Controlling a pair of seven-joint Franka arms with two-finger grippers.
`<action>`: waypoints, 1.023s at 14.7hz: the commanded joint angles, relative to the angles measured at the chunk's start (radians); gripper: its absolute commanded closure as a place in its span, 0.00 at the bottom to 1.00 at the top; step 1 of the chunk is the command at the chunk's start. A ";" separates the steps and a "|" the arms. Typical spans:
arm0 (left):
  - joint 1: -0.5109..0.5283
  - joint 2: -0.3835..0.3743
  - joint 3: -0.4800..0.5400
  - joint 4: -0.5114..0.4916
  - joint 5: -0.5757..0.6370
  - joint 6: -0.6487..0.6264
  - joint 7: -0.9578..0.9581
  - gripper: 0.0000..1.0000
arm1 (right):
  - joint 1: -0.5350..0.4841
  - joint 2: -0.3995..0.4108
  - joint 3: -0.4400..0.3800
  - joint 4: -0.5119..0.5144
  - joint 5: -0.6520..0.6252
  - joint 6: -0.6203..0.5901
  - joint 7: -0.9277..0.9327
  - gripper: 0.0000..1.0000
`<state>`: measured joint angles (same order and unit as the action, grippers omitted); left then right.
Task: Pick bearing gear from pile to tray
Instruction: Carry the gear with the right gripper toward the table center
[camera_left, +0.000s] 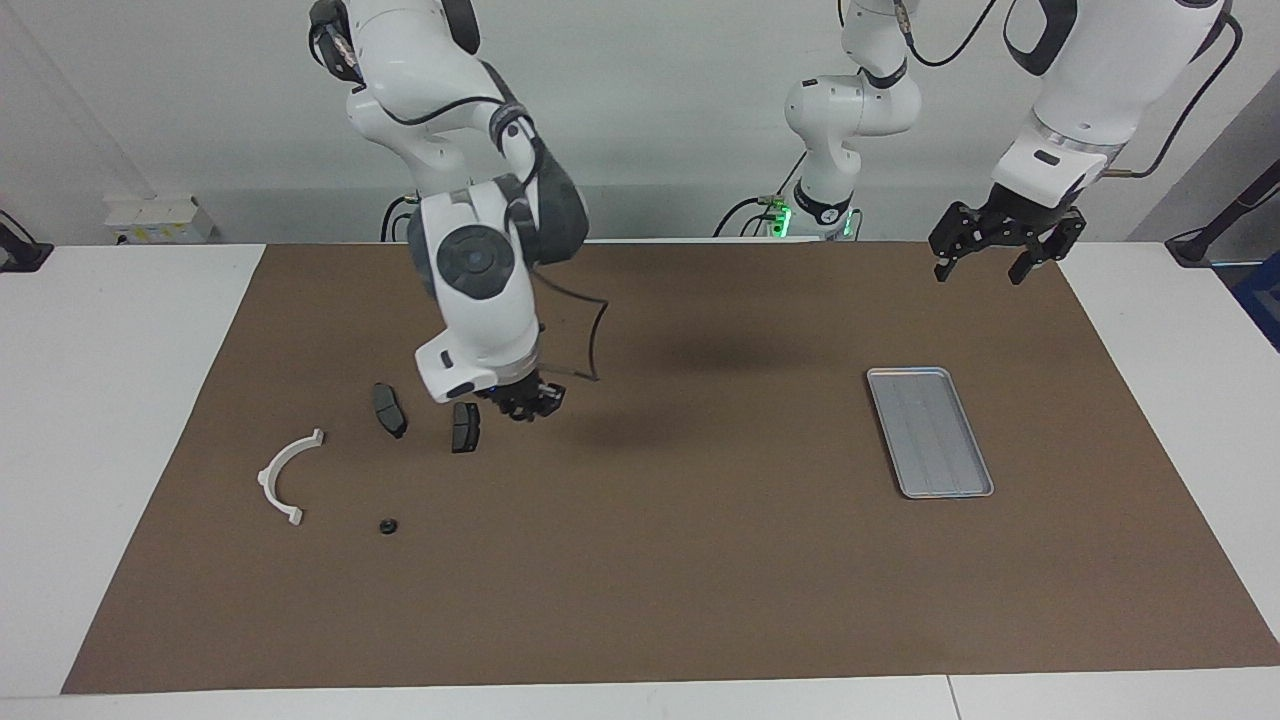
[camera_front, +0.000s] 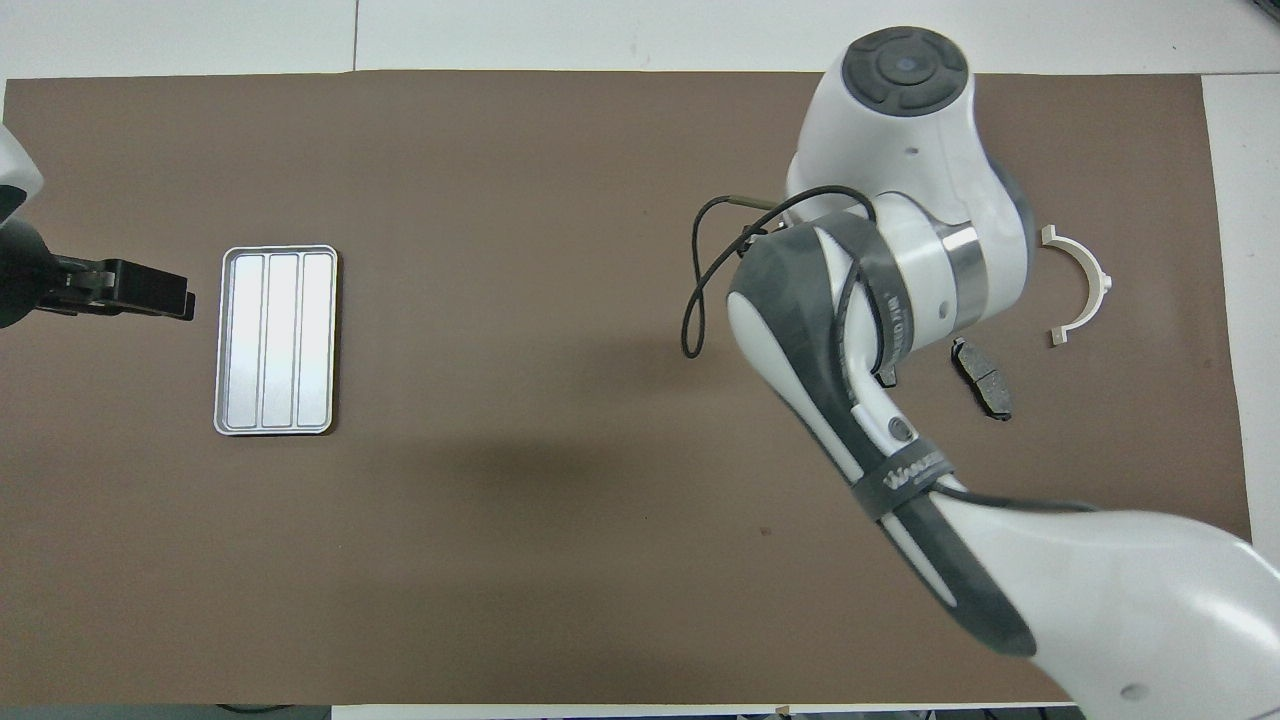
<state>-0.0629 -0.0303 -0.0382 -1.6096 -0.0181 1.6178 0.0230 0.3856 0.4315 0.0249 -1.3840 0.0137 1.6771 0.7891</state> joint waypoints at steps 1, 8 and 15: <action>-0.005 -0.020 0.006 -0.024 -0.011 0.005 -0.006 0.00 | 0.099 -0.004 -0.003 0.023 0.045 0.007 0.250 1.00; -0.005 -0.020 0.006 -0.024 -0.011 0.005 -0.006 0.00 | 0.317 0.071 -0.005 -0.015 0.023 0.216 0.608 1.00; -0.003 -0.020 0.006 -0.024 -0.011 0.005 -0.006 0.00 | 0.316 0.213 -0.003 -0.036 -0.086 0.433 0.674 1.00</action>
<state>-0.0629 -0.0303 -0.0382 -1.6096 -0.0181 1.6178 0.0230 0.7233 0.6594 0.0149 -1.4091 -0.0520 2.0910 1.4511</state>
